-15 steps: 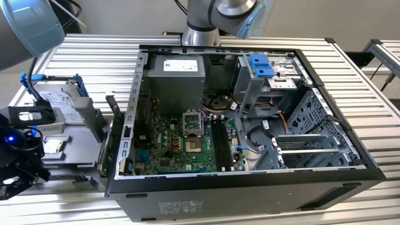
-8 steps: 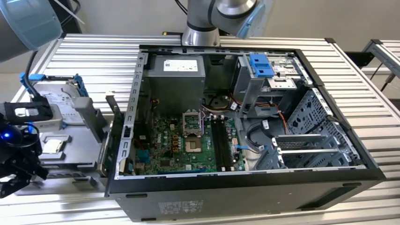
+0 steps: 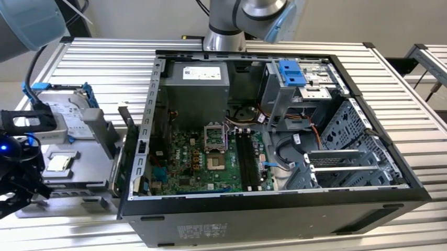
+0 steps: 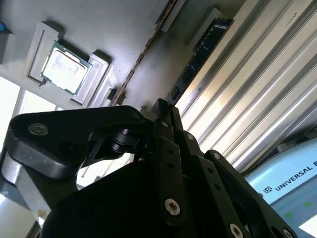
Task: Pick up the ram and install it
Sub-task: 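Pick up the ram and move it above insertion slot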
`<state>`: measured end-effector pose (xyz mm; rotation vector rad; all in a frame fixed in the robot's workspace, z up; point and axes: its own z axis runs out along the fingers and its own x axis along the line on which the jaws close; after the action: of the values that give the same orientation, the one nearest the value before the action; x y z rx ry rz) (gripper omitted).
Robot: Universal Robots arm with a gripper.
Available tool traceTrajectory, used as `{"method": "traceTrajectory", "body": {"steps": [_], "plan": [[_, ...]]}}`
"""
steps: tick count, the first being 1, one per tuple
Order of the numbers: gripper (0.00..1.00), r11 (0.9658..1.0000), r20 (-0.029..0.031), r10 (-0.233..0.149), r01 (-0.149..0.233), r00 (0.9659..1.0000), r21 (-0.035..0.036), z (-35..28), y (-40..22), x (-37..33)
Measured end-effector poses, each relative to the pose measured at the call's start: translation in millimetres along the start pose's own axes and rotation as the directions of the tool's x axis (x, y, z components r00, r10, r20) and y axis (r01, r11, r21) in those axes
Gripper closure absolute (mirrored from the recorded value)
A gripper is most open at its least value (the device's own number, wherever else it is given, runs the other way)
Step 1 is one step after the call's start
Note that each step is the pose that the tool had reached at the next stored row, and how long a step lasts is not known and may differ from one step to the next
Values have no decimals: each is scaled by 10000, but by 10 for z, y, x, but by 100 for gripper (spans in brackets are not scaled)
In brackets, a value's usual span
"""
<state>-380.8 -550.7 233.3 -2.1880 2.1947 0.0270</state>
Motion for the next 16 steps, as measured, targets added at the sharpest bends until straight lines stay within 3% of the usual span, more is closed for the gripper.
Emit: {"method": "traceTrajectory", "body": {"steps": [16], "plan": [[100, 10000, -3, 0, 0, 10000, -3, -89, -1, -4]]}}
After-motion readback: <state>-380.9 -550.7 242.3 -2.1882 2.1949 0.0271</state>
